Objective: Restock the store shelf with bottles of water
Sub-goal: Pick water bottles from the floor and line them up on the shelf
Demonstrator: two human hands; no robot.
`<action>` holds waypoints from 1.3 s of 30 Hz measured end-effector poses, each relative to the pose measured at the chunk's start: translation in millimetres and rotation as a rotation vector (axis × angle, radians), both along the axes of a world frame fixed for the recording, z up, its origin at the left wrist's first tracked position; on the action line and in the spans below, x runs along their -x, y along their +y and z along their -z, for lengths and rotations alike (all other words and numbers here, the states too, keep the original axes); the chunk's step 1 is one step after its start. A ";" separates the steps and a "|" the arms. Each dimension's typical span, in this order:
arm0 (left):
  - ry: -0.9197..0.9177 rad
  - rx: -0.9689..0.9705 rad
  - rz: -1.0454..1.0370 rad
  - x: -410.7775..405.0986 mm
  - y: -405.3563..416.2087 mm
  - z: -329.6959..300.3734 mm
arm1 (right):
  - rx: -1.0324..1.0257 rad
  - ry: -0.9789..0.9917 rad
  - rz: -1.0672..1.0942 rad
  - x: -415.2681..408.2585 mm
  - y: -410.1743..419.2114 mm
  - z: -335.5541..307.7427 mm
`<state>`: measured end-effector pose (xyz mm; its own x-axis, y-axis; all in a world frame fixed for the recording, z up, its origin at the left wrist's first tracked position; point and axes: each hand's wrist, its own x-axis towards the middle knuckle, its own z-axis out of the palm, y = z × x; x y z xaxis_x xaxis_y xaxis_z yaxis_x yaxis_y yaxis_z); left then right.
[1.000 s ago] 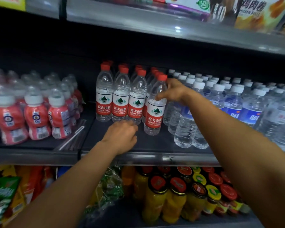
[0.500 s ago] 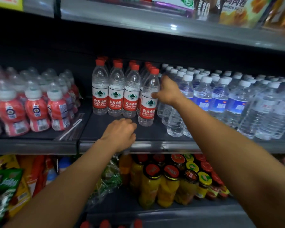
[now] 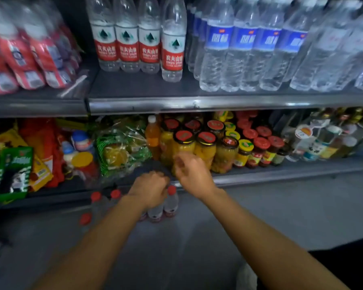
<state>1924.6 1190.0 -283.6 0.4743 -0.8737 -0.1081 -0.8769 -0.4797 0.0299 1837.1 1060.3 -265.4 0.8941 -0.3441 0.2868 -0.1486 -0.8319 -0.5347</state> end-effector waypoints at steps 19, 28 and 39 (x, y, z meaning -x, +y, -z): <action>0.457 -0.578 -0.080 53.0 44.5 202.2 | -0.382 0.691 0.195 48.8 20.4 219.5; 0.450 -0.644 -0.048 42.1 36.1 240.3 | -0.413 0.485 0.272 -15.8 -11.8 228.3; 0.361 -0.611 -0.030 41.0 35.2 258.0 | -0.407 0.399 0.272 -38.5 -12.4 233.5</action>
<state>1883.7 1225.2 -541.6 0.3395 -0.5939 -0.7294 -0.8493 -0.5269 0.0337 1875.6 1047.8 -498.9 0.7706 -0.5854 -0.2519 -0.5792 -0.4783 -0.6602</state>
